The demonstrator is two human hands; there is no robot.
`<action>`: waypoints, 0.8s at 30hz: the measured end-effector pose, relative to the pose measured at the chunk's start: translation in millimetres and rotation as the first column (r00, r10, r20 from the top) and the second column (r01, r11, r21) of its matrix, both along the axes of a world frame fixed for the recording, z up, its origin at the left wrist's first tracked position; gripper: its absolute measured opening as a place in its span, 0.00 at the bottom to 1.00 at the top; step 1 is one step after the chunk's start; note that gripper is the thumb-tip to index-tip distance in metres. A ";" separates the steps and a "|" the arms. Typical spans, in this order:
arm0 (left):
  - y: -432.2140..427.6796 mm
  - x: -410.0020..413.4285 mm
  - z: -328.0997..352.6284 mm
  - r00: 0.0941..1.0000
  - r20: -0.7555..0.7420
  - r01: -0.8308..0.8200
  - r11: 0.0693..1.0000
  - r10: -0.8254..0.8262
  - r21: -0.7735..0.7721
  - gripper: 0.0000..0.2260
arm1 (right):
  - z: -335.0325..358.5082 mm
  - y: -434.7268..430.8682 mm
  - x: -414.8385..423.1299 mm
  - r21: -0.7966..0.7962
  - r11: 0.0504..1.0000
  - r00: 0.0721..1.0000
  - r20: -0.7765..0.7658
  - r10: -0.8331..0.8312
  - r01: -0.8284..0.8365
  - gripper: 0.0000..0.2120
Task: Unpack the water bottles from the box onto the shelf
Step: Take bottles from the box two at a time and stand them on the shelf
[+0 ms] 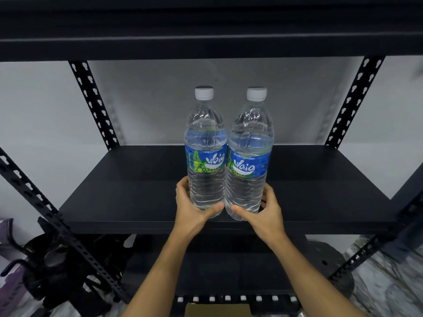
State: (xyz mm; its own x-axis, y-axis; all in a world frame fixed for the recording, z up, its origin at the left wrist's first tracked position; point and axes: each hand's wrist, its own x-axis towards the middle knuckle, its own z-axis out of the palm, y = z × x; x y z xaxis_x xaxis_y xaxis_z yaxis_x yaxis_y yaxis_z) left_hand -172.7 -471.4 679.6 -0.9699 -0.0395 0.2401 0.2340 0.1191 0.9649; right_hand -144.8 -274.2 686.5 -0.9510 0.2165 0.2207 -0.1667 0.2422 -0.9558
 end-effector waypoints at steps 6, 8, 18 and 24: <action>-4.1 0.5 2.4 0.999 0.040 0.018 0.999 -0.019 0.041 0.43 | -1.1 -0.3 -1.3 -0.007 1.000 1.000 -0.002 0.000 0.000 0.44; -9.1 -0.6 4.0 0.997 0.051 0.053 0.997 -0.055 0.050 0.43 | -1.7 -0.6 -1.4 -0.016 1.000 1.000 0.000 -0.003 0.003 0.44; -16.0 2.4 1.1 0.991 0.053 0.119 0.993 -0.119 0.017 0.41 | -1.3 -0.1 -0.6 -0.016 1.000 1.000 -0.004 0.009 -0.009 0.45; -14.0 2.0 0.0 0.993 0.050 0.111 0.994 -0.111 0.012 0.39 | 4.0 9.3 -4.6 -0.100 0.992 0.996 0.032 0.082 -0.079 0.44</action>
State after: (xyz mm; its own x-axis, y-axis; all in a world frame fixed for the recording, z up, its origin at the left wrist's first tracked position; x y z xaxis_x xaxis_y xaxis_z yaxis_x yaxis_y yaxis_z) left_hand -170.6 -485.4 679.6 -0.9793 0.0671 0.1909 0.1963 0.0862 0.9768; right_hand -149.4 -264.9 690.5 -0.9732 0.1578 0.1671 -0.1466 0.1336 -0.9801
